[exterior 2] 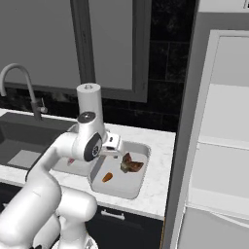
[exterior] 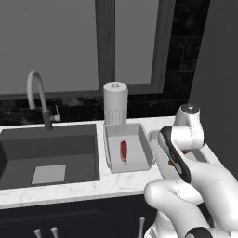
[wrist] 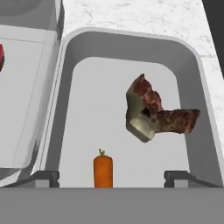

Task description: Place one carrot and one steak in each tupperware on the nearby counter, to pack two identical lunches.

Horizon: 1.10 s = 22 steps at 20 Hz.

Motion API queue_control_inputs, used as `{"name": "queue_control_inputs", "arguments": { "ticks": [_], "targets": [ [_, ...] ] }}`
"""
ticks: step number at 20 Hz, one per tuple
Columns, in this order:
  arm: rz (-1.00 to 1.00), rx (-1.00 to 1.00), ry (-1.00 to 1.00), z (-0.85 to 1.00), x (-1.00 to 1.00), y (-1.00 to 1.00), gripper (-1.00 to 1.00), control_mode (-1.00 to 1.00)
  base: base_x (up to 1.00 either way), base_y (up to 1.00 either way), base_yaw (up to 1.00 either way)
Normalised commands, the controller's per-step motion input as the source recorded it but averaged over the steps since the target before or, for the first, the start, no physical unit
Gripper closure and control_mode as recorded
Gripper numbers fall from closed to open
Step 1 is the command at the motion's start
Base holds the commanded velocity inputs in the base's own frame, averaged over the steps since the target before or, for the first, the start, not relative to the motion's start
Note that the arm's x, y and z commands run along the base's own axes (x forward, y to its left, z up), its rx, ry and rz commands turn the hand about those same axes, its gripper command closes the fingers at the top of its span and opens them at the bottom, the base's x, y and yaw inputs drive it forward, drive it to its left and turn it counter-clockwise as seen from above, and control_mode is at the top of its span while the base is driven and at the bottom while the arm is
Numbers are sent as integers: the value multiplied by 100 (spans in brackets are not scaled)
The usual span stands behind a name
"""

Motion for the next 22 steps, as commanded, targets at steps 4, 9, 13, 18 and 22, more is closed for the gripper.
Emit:
{"name": "queue_control_inputs", "arguments": {
  "ticks": [4, 9, 13, 18, 22],
  "targets": [
    [0, 0, -19, 51, -100, 0, -100, -100, 0, 0, 0],
    [8, -5, -20, 37, -100, 22, -100, -100, 0, 0, 0],
    [9, -11, -14, 3, -100, 42, -100, -100, 0, 0, 0],
    [5, -10, -15, 1, -98, 38, -100, -100, 0, 0, 0],
    [1, -4, -8, 0, -50, 11, -100, 100, -50, 0, 0]
  ]
}}
